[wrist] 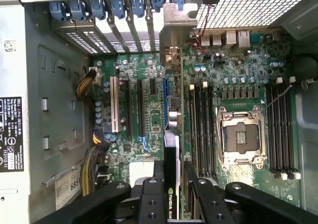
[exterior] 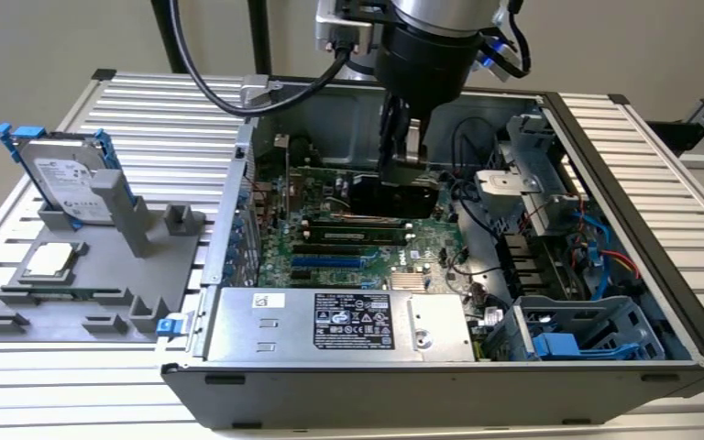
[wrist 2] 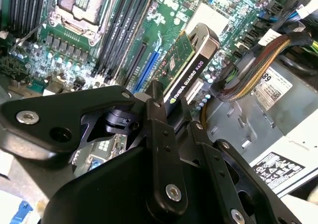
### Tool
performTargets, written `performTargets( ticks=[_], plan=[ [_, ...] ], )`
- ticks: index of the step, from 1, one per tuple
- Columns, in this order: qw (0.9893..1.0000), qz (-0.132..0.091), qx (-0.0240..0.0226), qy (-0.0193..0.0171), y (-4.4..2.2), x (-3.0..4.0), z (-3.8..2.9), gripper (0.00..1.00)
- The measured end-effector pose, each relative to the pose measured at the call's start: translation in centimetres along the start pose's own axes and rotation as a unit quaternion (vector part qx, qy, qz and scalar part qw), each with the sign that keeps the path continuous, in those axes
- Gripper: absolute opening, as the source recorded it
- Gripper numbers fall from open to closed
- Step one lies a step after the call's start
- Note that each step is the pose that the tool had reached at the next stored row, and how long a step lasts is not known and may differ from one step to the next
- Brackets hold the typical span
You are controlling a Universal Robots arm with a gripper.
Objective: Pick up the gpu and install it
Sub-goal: 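Insert the gpu into the slot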
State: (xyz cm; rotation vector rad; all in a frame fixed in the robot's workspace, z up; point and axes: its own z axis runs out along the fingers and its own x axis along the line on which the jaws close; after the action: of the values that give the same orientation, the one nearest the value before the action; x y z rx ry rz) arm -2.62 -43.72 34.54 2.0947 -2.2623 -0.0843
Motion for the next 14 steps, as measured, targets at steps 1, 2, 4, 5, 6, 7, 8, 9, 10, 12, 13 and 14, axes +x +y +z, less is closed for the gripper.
performTargets(
  ticks=[1,2,4,5,6,7,8,9,10,12,13,14],
  plan=[
    [1.0,0.0,0.0,0.0003,0.0,0.0,0.01,0.0],
    [1.0,0.0,0.0,0.0003,0.0,0.0,0.01,0.0],
    [1.0,0.0,0.0,0.0003,0.0,0.0,0.02,0.0],
    [1.0,0.0,0.0,0.0002,0.0,0.0,0.03,0.0],
    [1.0,0.0,0.0,0.0002,0.0,0.0,0.03,0.0],
    [1.0,0.0,0.0,0.0003,0.0,0.0,0.03,0.0],
    [1.0,0.0,0.0001,0.0001,0.0,0.01,0.07,0.0],
    [1.0,0.0,0.0001,0.0,-0.01,0.0,0.12,0.0],
    [1.0,0.0,0.0001,0.0001,-0.01,0.01,0.2,0.0],
    [1.0,0.0,0.0001,0.0001,-0.04,0.0,0.52,0.0],
    [1.0,0.0,0.0001,0.0002,-0.05,0.0,0.68,0.0],
    [1.0,0.0,0.0001,0.0002,-0.06,0.0,0.79,0.0]
  ],
)
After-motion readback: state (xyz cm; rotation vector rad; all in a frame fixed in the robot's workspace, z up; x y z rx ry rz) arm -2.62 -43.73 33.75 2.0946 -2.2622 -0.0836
